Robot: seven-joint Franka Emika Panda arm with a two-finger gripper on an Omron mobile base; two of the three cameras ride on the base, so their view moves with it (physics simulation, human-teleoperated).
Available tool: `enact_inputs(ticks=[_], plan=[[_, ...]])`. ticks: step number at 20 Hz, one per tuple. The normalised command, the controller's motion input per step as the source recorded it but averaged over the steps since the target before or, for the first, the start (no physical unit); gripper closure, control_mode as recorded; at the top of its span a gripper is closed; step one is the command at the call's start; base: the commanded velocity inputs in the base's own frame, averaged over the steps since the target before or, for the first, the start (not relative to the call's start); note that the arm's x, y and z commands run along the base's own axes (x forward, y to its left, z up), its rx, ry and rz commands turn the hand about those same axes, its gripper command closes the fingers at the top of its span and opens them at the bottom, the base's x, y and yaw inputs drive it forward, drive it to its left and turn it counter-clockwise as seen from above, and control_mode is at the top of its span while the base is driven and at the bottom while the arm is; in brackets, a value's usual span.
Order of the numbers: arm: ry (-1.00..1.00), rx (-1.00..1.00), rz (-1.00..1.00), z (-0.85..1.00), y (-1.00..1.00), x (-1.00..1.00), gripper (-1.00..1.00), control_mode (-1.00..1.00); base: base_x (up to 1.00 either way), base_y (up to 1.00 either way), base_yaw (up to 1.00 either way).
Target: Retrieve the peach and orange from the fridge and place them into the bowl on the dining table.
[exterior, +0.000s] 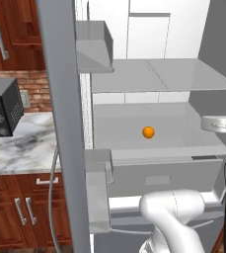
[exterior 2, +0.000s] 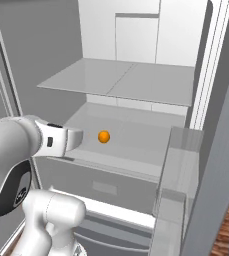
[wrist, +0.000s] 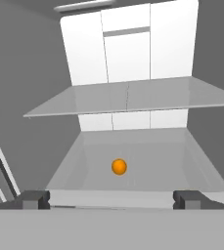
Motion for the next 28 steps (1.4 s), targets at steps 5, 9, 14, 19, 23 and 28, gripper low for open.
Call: enact_inputs(ticks=[5,9,14,19,23,28], plan=[[0.0,0.0,0.0,0.0,0.0,0.0,-1.0,1.0,0.01,0.0,0.06],[0.0,0.0,0.0,0.0,0.0,0.0,-1.0,1.0,0.0,0.0,0.0],[0.07,0.0,0.0,0.0,0.0,0.0,-1.0,-1.0,0.0,0.0,0.0],[0.24,0.0,0.0,-0.11,0.0,0.09,-1.0,-1.0,0.0,0.0,0.0],[0.19,-0.02,0.0,-0.33,0.0,0.1,-1.0,-1.0,0.0,0.0,0.0],[0.06,-0.04,0.0,-0.59,0.09,0.0,-1.0,-1.0,0.0,0.0,0.0]])
